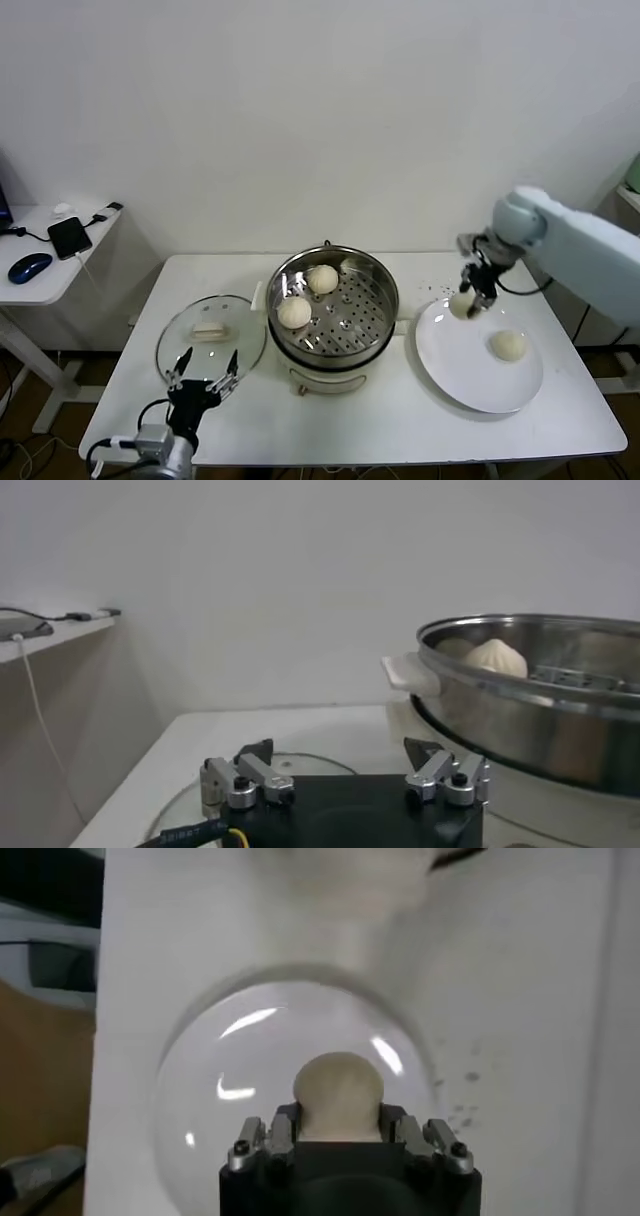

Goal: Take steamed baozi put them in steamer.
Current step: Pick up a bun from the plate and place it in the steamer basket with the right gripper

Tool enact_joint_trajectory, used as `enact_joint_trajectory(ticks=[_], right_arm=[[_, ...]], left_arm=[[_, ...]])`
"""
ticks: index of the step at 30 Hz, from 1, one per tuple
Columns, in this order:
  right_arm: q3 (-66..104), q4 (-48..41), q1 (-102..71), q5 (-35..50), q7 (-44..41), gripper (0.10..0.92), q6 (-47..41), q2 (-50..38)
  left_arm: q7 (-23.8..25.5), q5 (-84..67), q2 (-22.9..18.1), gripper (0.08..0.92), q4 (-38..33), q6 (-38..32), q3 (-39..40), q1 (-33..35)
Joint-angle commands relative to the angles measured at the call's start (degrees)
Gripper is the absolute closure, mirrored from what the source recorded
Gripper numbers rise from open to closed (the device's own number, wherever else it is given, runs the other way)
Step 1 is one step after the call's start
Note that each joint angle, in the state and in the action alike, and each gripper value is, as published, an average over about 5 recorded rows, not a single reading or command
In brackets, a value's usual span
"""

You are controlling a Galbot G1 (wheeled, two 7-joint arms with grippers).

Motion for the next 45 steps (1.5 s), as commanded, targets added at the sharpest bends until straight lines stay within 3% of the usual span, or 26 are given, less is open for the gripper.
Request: enact_joint_trajectory(ticks=[1, 8, 15, 20, 27, 45], right_arm=[[-11.4, -5.4, 19.4, 15.6, -1.2, 0.491, 3.4, 16.0], [-13.4, -4.0, 15.8, 23.6, -2.7, 0.491, 27.4, 21.0], [-14.8, -1.2, 11.1, 11.2, -1.1, 0.491, 46.5, 22.8], [-12.8, 2.2, 7.5, 1.8, 1.6, 0.491, 54.2, 24.7], [-12.9, 8.9, 4.3, -4.9, 3.2, 0.491, 56.7, 24.9], [-12.7, 9.4, 1.7, -9.8, 3.2, 0.491, 57.6, 26.6]], left_arm=[[-0.6, 2.5, -0.1, 0.177, 0.3, -0.4, 0.1, -0.3], [-0.8, 2.5, -0.4, 0.177, -0.2, -0.4, 0.4, -0.3], [-0.8, 2.5, -0.9, 0.177, -0.9, -0.4, 0.6, -0.1], [-0.9, 2.5, -1.0, 0.177, -0.5, -0.5, 0.6, 0.0], [-0.9, 2.2, -1.0, 0.177, -1.0, -0.3, 0.3, 0.1], [-1.1, 2.2, -1.0, 0.177, -0.4, -0.4, 0.4, 0.1]])
